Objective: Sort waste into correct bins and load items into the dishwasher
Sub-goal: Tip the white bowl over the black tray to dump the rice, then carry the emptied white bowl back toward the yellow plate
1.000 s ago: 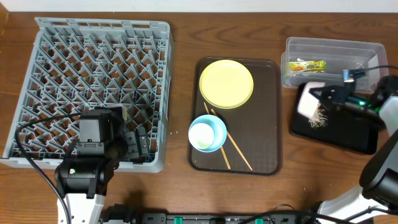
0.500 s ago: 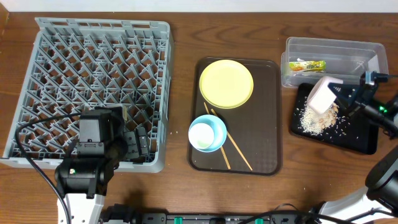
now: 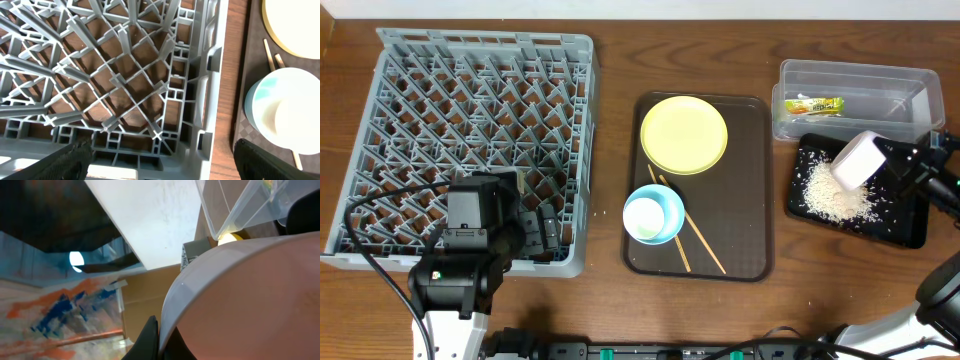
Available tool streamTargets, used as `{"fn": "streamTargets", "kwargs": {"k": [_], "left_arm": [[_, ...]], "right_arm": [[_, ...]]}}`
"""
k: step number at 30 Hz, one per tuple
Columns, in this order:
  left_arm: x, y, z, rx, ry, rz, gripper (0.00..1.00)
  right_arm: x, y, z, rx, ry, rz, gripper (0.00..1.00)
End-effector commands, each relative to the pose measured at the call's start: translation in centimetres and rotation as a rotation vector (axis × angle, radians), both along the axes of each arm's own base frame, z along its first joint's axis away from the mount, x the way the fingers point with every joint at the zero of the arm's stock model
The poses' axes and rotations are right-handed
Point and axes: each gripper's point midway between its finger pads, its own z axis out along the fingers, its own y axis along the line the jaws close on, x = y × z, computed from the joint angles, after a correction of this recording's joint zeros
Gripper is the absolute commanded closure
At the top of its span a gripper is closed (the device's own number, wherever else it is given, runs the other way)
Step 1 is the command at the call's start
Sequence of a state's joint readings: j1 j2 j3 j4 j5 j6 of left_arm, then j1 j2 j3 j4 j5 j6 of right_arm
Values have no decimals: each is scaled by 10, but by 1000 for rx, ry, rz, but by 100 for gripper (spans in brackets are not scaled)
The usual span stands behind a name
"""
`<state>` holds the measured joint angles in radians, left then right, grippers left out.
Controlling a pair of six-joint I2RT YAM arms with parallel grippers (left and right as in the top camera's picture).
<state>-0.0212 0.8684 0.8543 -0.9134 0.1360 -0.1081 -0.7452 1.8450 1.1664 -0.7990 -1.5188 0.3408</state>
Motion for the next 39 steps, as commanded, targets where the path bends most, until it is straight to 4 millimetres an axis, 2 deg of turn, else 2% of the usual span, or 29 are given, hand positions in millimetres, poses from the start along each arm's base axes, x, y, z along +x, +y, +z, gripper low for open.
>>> {"fn": "streamTargets", "kwargs": {"k": [1, 9, 13, 18, 20, 23, 25, 27, 30, 32, 34, 35, 37, 39], "left_arm": [[3, -1, 8, -14, -20, 7, 8], [3, -1, 9, -14, -20, 7, 8], [3, -1, 9, -14, -20, 7, 8], [3, -1, 9, -14, -20, 7, 8], [3, -1, 9, -14, -20, 7, 8], [3, -1, 9, -14, -20, 7, 8], [3, -1, 9, -14, -20, 7, 8], [3, -1, 9, -13, -21, 7, 8], [3, -1, 9, -14, -21, 7, 8], [3, -1, 9, -14, -20, 7, 8], [3, -1, 9, -14, -20, 7, 8], [3, -1, 9, -13, -21, 7, 8], [3, -1, 9, -13, -21, 7, 8], [3, -1, 9, -14, -21, 7, 8]], "right_arm": [[0, -6, 7, 50, -6, -11, 99], [0, -6, 7, -22, -82, -7, 99], [3, -6, 8, -171, -242, 3, 99], [2, -3, 6, -243, -309, 14, 99], [2, 0, -4, -274, -255, 26, 99], [-3, 6, -38, -384, -77, 74, 99], [-11, 14, -53, -475, -13, 133, 99], [-14, 26, -53, -522, -2, 178, 99], [-12, 43, -31, -582, -70, 211, 99], [-11, 56, -14, -684, -119, 245, 99], [-10, 67, -5, -792, -137, 279, 99], [-9, 80, 1, -911, -158, 315, 99], [-7, 97, 5, -1036, -195, 361, 99], [0, 124, 5, -1172, -254, 426, 99]]}}
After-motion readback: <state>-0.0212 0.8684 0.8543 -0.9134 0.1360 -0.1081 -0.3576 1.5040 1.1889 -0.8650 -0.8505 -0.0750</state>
